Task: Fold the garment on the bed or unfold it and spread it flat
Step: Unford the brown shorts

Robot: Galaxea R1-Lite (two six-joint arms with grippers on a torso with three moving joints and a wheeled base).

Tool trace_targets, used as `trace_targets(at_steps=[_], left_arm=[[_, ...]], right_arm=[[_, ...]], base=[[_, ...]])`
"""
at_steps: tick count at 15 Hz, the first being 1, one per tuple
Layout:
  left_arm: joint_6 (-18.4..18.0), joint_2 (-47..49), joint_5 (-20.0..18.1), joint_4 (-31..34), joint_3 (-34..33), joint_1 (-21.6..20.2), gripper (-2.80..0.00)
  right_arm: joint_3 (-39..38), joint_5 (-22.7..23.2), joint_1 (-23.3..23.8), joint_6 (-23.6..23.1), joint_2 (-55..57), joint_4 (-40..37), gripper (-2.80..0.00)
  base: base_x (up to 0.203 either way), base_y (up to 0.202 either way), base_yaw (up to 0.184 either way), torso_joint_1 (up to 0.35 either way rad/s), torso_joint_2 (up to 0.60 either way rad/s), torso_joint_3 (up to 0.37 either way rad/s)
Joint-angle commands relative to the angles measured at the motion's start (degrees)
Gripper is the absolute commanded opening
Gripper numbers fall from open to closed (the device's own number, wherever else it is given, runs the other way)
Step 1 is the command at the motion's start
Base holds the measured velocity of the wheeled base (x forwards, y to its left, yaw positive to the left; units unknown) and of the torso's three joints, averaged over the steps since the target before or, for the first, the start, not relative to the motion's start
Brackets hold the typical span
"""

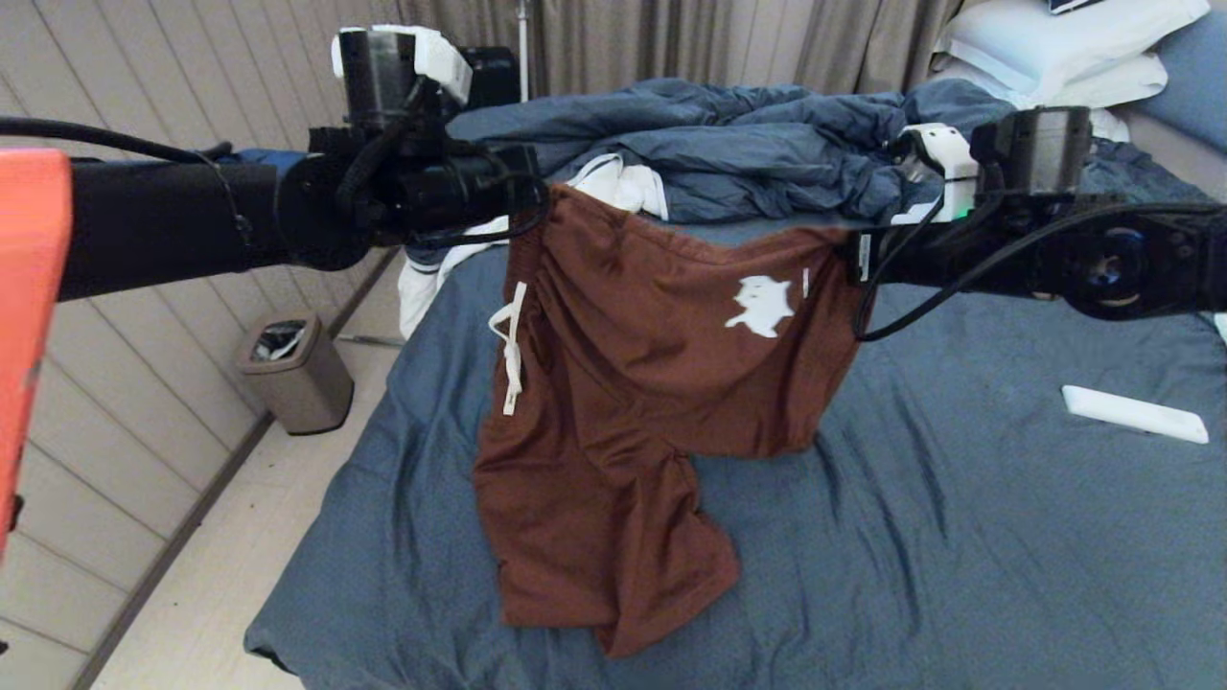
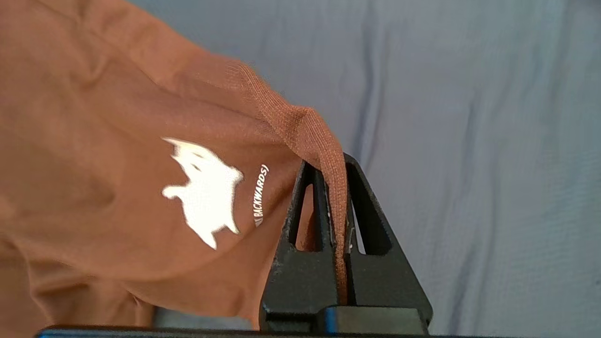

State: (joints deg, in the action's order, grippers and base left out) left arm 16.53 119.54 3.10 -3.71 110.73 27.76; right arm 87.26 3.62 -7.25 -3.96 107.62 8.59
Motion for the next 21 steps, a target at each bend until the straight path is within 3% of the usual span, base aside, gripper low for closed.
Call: trace_targets(at_steps=[1,4,5,6,7,15,18,20,21], left_arm=[[-1.0,4.2,0.2,-1.8,0.0,-0.7,-2.80],[-1.3,6.1,0.2,-3.8,0.0,-1.8,-2.80],[-1.3,6.8,0.4,-4.4,0.0,-1.9,-2.80],[-1.3,7.4,1.8,-4.6,0.0,-1.8,0.00],[-1.6,8.0,3.7,-5.1,0.2,-1.8,0.00],[-5.3,10.2,4.3,-8.7,0.5,-1.8,0.00],[-5.1,7.4,4.6,-6.7,0.3,-1.9,0.00],[-3.4,3.3,5.1,-1.5,-0.6,-2.6,0.00],[-2.0,0.6,4.7,1.5,-1.8,-3.4,0.00]], right_arm=[[0.4,0.5,0.8,-0.1,3.8,0.1,-2.80],[0.2,0.7,1.0,-0.1,6.1,2.9,-2.80],[-0.1,0.7,1.1,-0.2,6.6,4.9,0.00],[-0.2,0.7,1.1,-0.2,7.2,6.3,0.00],[0.3,0.7,1.1,-0.2,7.7,7.0,0.00],[1.3,0.5,1.9,-0.3,8.4,7.1,0.00],[0.6,0.6,1.8,0.1,5.3,6.4,0.00],[-0.5,0.7,1.7,1.3,1.9,3.7,0.00],[-1.4,0.7,1.7,2.8,-0.4,1.0,-2.21]], base=[[0.000,0.000,0.000,0.000,0.00,0.000],[0.000,0.000,0.000,0.000,0.00,0.000],[0.000,0.000,0.000,0.000,0.00,0.000],[0.000,0.000,0.000,0.000,0.00,0.000],[0.000,0.000,0.000,0.000,0.00,0.000],[0.000,0.000,0.000,0.000,0.00,0.000],[0.000,0.000,0.000,0.000,0.00,0.000],[0.000,0.000,0.000,0.000,0.00,0.000],[0.000,0.000,0.000,0.000,0.00,0.000]])
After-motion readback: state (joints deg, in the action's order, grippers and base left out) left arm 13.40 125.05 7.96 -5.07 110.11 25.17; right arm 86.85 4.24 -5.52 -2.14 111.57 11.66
